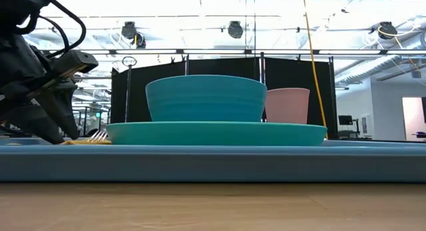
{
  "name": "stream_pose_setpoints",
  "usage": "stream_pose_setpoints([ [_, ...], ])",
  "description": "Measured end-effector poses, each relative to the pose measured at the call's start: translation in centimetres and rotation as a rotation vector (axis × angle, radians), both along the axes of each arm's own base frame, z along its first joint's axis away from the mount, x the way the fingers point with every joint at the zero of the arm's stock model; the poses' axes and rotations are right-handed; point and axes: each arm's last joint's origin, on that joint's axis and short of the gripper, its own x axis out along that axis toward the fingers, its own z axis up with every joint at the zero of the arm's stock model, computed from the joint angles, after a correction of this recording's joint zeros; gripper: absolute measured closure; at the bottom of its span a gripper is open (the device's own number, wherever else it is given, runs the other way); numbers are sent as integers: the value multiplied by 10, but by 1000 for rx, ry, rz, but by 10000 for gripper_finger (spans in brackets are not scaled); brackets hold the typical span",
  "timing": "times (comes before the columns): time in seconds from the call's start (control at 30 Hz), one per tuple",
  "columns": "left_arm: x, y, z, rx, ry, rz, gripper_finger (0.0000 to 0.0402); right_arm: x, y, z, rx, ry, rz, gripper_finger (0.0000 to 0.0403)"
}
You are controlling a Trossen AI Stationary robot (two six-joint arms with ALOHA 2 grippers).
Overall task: Set up tray
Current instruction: Put the spoon on top of the yellow napkin beside the fork
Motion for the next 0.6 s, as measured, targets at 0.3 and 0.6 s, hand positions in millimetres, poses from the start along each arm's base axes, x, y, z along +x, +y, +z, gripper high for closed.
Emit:
stream_pose_setpoints([
  [0.3, -3, -2, 11, -1, -37, -89, 289, 0, 0, 0, 0, 1, 0, 403],
  [0.6, -6, -1, 39, 193, -266, -119, 289, 0, 0, 0, 0, 0, 0, 403],
])
